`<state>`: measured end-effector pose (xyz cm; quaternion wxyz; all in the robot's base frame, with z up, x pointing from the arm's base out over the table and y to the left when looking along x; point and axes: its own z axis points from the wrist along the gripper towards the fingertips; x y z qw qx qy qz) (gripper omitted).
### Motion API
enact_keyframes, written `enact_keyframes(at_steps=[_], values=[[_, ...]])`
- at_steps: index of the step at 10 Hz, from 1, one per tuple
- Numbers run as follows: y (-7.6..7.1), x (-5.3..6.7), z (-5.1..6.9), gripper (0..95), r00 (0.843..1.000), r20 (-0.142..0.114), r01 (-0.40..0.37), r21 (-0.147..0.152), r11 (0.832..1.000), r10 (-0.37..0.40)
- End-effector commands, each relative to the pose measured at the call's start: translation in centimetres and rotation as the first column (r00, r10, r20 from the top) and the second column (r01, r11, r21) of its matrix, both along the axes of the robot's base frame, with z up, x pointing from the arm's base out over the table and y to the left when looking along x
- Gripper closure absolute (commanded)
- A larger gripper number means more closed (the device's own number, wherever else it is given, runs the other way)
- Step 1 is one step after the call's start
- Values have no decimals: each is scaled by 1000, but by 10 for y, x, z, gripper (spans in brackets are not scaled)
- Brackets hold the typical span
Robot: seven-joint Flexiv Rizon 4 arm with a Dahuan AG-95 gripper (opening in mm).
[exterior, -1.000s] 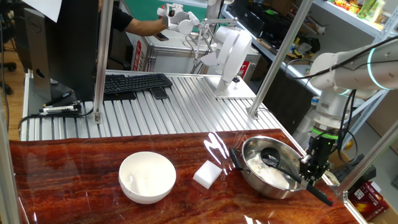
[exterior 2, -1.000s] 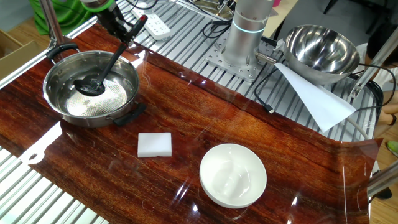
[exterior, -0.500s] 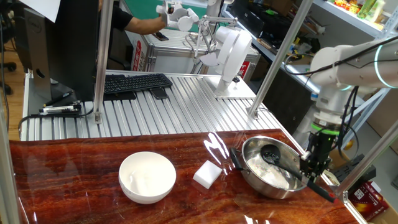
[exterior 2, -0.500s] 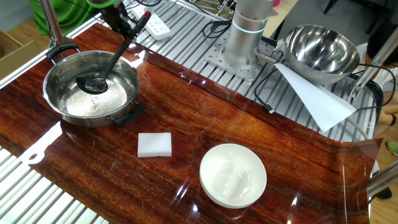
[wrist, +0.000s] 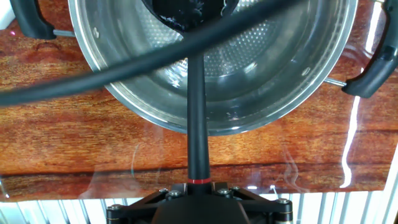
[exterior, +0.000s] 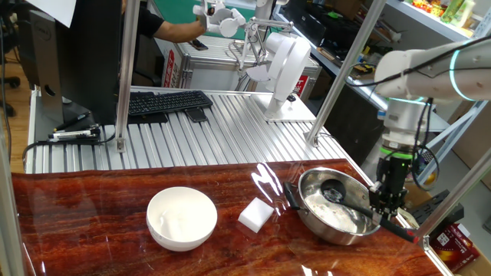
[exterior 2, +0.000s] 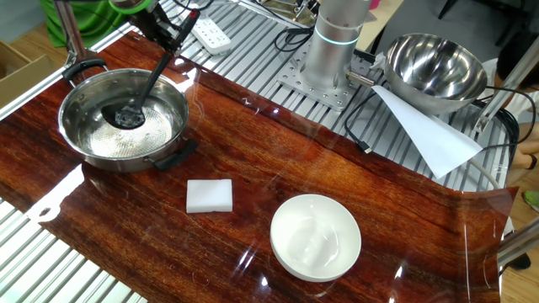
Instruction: Scoop water with a large spoon from one bowl to another
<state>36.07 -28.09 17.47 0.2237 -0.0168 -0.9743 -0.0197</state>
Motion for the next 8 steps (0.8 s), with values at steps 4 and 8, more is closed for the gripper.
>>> enact_keyframes(at_steps=[4, 8], values=[[7, -6, 7, 950, 998, -58, 22, -7, 1000, -22], [11, -8, 13, 950, 992, -117, 43, -6, 999, -43]])
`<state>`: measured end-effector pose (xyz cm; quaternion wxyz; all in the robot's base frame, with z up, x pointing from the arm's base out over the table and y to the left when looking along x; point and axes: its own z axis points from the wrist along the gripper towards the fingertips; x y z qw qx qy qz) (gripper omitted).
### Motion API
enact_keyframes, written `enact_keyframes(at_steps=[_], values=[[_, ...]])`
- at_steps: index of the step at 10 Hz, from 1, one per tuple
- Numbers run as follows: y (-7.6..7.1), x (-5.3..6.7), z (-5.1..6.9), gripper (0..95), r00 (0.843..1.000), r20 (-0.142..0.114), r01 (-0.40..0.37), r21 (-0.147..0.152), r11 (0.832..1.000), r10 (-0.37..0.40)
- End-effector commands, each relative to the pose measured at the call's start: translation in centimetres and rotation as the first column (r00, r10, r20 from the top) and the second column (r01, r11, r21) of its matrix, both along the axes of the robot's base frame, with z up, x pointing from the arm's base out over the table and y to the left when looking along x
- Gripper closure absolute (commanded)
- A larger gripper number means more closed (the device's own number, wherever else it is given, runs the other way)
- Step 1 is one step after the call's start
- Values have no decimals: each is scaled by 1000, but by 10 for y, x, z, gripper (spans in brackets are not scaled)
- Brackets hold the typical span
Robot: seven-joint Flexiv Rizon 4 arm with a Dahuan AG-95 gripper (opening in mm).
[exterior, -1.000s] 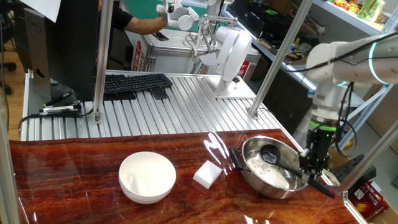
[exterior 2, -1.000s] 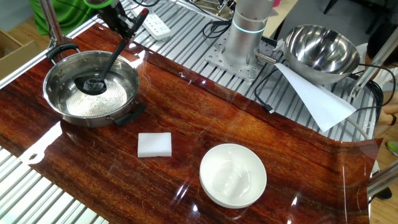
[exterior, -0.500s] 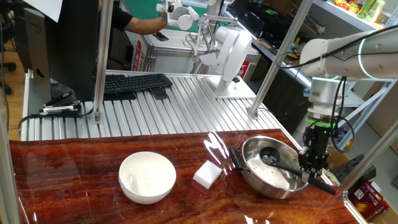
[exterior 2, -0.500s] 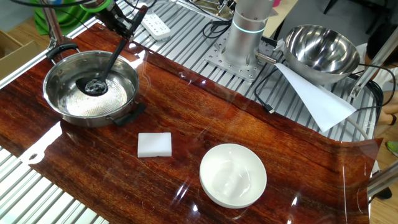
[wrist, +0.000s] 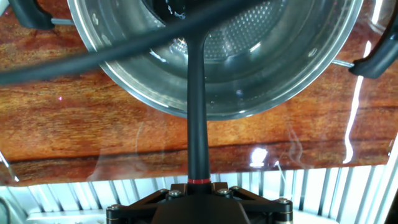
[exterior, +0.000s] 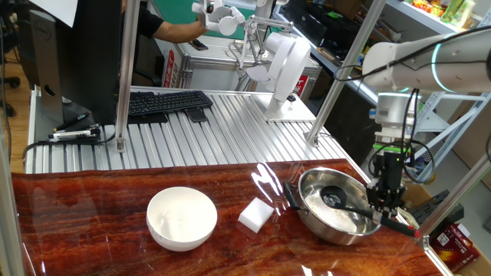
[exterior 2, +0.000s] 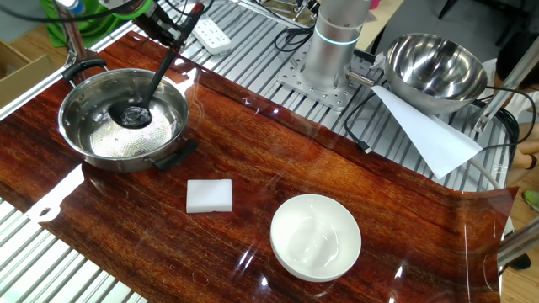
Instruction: Scoop water with a large spoon from one bowl to another
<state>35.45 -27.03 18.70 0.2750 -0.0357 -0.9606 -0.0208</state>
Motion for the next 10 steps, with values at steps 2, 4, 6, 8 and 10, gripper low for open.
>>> enact_keyframes(at_steps=[2, 4, 6, 8, 10], values=[[1, -2, 2, 950, 1000, -17, 15, 9, 1000, -15], [2, -3, 4, 950, 1000, -18, 15, 9, 1000, -15], [5, -4, 9, 950, 1000, -23, 15, 8, 1000, -15], [9, -7, 15, 950, 999, -33, 18, 4, 1000, -18], [11, -8, 17, 950, 999, -49, 23, 4, 1000, -23]])
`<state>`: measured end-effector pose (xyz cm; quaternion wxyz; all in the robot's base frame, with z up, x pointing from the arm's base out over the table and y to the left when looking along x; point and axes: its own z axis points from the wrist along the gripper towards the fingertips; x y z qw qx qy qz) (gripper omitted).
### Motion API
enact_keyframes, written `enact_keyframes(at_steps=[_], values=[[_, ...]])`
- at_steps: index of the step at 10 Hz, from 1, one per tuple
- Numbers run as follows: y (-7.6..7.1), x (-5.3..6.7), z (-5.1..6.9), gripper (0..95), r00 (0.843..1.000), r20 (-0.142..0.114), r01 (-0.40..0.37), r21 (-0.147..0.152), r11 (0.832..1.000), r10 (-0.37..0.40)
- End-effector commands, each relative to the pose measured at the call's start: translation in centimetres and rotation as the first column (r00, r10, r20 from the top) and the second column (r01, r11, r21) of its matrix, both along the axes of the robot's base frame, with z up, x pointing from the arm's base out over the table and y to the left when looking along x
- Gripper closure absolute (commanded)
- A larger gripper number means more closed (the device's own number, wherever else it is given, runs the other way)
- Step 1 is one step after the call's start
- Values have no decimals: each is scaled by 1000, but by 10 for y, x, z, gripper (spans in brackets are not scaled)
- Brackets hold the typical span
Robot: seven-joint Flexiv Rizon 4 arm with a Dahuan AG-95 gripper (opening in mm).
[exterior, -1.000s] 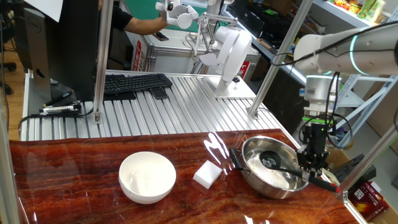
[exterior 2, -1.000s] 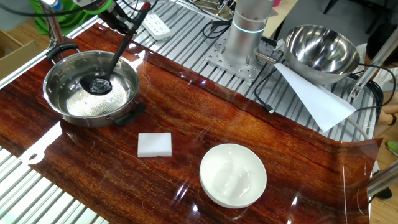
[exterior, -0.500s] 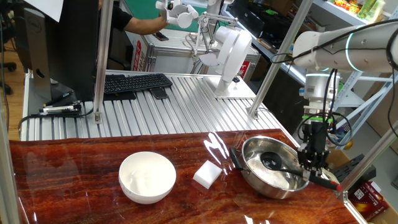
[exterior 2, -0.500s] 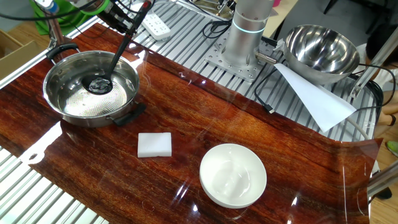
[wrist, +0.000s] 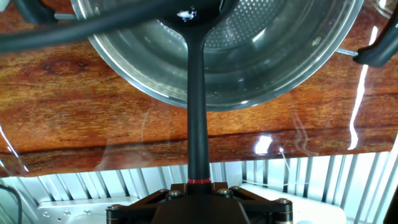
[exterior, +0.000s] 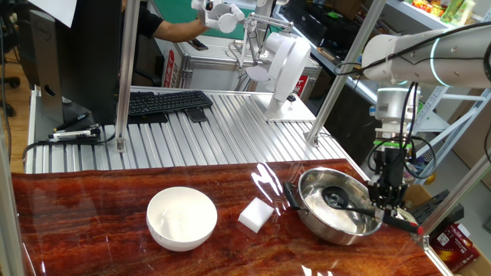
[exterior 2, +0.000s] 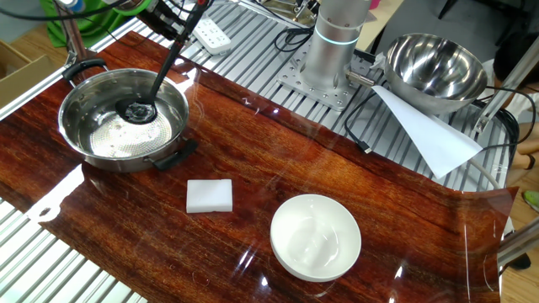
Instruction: Scoop water with a large spoon from one bowl to another
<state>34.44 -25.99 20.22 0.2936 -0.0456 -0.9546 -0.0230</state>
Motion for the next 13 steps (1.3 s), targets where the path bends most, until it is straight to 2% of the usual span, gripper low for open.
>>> enact_keyframes(at_steps=[1, 5, 13], values=[[1, 1, 2, 950, 1000, -16, 5, 4, 1000, -5], [2, 1, 8, 950, 999, -32, 13, -3, 1000, -13], [10, -4, 19, 950, 999, -41, 25, -4, 1000, -25]])
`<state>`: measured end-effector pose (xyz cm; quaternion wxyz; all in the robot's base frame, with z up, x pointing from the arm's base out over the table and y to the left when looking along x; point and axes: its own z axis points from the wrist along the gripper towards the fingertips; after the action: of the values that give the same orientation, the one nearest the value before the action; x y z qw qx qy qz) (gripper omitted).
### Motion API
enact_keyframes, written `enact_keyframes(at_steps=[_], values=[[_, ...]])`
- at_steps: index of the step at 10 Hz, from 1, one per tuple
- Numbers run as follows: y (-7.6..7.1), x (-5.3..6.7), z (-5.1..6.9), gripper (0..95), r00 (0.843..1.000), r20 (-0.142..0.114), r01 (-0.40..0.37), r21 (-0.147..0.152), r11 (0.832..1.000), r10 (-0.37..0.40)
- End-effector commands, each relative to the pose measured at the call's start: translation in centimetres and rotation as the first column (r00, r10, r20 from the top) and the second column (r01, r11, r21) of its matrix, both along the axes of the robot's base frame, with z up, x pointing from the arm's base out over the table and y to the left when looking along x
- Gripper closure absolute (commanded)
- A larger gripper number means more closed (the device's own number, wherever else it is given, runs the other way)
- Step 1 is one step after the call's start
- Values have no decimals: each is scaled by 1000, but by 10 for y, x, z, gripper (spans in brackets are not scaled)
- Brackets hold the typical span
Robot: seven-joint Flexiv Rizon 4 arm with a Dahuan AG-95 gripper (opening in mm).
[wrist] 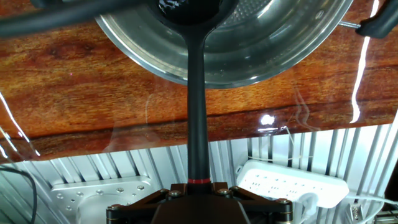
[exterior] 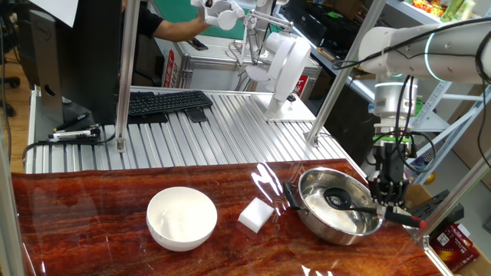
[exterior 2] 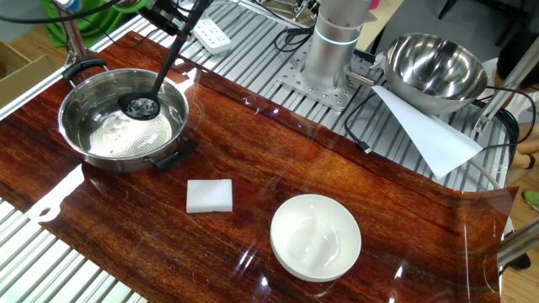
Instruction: Scoop water with a large spoon from one bowl to another
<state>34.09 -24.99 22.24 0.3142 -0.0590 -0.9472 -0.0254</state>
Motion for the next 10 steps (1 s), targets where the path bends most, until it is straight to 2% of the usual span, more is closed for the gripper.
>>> enact_keyframes(at_steps=[1, 5, 7, 10], values=[[2, -2, 0, 950, 1000, 4, 0, 0, 1000, 0], [16, -5, 2, 950, 1000, -2, 13, -9, 1000, -13], [30, -8, 4, 950, 1000, -8, 28, -20, 999, -28], [38, -8, 4, 950, 999, -9, 37, -15, 999, -37]])
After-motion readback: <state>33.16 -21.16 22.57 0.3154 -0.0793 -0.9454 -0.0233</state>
